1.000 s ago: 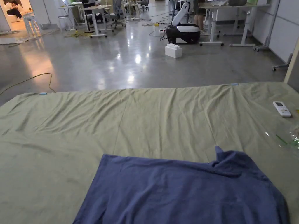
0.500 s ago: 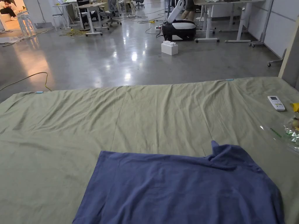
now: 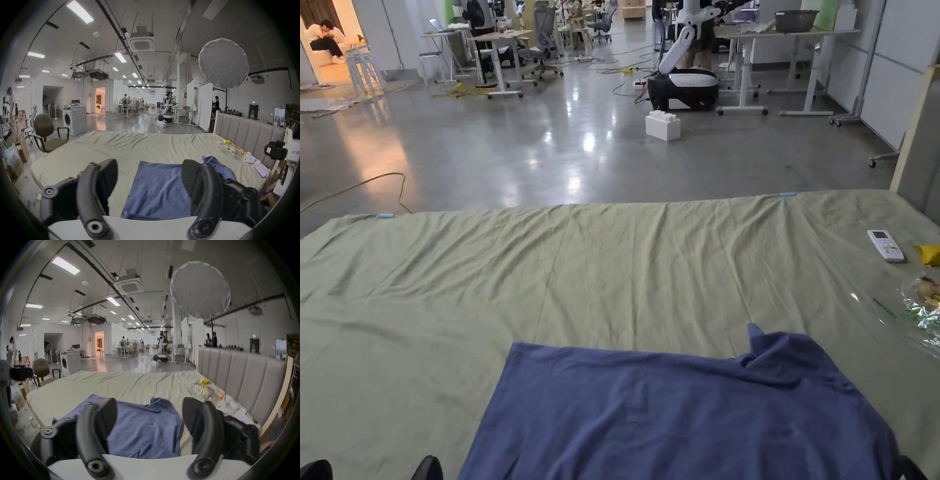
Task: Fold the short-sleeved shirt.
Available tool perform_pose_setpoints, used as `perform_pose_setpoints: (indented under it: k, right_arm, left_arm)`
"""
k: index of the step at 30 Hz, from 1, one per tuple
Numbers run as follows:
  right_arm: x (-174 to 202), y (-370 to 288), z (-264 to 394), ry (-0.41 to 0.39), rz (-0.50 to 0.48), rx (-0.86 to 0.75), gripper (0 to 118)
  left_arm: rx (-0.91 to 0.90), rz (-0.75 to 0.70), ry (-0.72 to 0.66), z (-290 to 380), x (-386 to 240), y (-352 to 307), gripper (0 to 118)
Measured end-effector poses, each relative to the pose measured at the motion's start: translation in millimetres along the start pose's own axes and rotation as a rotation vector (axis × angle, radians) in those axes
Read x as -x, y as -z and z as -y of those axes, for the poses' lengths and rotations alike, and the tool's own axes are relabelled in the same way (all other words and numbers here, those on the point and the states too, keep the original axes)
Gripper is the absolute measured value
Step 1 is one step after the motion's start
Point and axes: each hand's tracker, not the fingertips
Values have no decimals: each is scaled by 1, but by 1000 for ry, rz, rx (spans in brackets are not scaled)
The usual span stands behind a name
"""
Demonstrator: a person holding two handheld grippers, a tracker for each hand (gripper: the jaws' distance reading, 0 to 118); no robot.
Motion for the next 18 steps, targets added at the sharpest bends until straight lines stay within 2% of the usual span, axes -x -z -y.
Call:
perform_pose_setpoints:
  k: [2,3,4,5,6,7,10,11,14,18]
  right_arm:
    - [6,-3,-7,-56,2,-53,46]
    - [7,-3,-6,-17,-11,-16,30]
    - [7,-3,-4,-9,-20,-12,15]
    - [9,-3,-4,-9,-18,-11,10]
    - [10,-3,-4,-6,-19,-5,5]
    - [11,-2,-3,-5,-23,5,1]
    - [11,-2,-2,-5,-24,15,0]
    - [11,-1,-1,17,-35,41,0]
    - [11,0,-5,-8,-32,11,0]
    - [7,4,-6,30,-35,20,0]
  left_arm:
    - [-20,2,33,0,-5,-5,56]
    - [-20,9,39,0,-7,-7,44]
    - [-19,23,41,-1,-9,-12,22]
    - [-22,35,39,-1,-9,-15,9]
    - [-21,44,34,-1,-9,-17,8]
    - [-15,71,30,0,-10,-23,0]
    - [1,71,32,5,-12,-22,0]
    - [14,69,33,6,-11,-20,0]
    - [18,74,23,4,-9,-21,0]
    - [40,61,23,7,0,-10,0]
